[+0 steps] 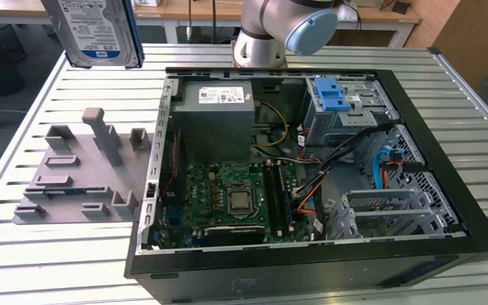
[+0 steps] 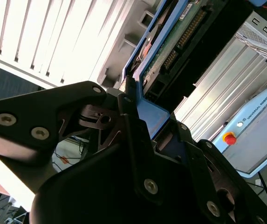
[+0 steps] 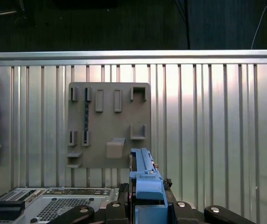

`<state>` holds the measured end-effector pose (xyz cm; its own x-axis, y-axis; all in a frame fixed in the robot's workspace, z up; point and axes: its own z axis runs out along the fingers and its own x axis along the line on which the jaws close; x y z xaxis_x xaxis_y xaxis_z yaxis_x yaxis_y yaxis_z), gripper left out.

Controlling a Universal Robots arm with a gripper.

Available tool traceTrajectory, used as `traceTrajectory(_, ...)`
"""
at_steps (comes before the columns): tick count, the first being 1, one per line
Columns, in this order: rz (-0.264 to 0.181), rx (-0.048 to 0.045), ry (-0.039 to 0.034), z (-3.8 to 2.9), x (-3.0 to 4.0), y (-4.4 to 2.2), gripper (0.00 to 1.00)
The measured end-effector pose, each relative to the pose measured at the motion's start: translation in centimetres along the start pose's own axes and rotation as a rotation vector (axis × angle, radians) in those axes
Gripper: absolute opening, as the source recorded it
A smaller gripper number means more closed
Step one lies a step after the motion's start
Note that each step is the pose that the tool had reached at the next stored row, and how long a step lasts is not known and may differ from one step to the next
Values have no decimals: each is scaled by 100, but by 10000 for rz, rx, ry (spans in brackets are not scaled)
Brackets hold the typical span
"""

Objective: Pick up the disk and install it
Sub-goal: 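Pick up the disk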

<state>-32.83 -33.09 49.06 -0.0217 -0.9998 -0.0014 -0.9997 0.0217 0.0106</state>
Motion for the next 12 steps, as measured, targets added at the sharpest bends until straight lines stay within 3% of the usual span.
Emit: traceTrajectory(12, -1, 0, 0, 0, 21, -26, 36)
